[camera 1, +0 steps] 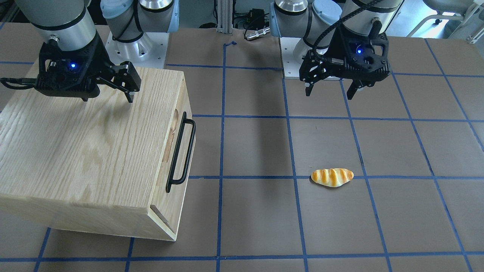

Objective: Open upper drawer

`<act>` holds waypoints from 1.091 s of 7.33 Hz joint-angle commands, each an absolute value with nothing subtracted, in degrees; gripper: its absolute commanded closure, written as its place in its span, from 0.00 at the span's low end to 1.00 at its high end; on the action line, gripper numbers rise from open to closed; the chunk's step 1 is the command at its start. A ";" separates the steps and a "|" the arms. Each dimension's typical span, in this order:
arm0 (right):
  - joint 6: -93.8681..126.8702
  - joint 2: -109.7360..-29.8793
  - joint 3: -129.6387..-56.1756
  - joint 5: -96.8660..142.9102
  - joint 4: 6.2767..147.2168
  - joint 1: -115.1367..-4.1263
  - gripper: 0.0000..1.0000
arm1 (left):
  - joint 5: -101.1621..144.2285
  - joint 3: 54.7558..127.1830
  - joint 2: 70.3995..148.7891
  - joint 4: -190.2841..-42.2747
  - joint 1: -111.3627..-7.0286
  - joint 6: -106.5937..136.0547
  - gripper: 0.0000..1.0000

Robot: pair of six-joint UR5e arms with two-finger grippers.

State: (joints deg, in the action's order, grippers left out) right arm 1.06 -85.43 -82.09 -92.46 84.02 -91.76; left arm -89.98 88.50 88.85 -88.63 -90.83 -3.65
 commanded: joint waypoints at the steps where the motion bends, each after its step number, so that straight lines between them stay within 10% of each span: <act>1: 1.05 -85.43 -82.09 -92.46 84.02 -91.67 0.00 | -89.91 88.51 88.95 -88.51 -90.79 -3.69 0.00; 8: 1.06 -85.43 -82.09 -92.46 84.02 -91.67 0.00 | -89.82 89.47 88.86 -88.51 -90.88 -3.60 0.00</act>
State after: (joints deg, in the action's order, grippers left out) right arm 1.10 -85.43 -82.10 -92.46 84.02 -91.71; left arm -89.83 88.91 89.00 -88.55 -90.84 -3.64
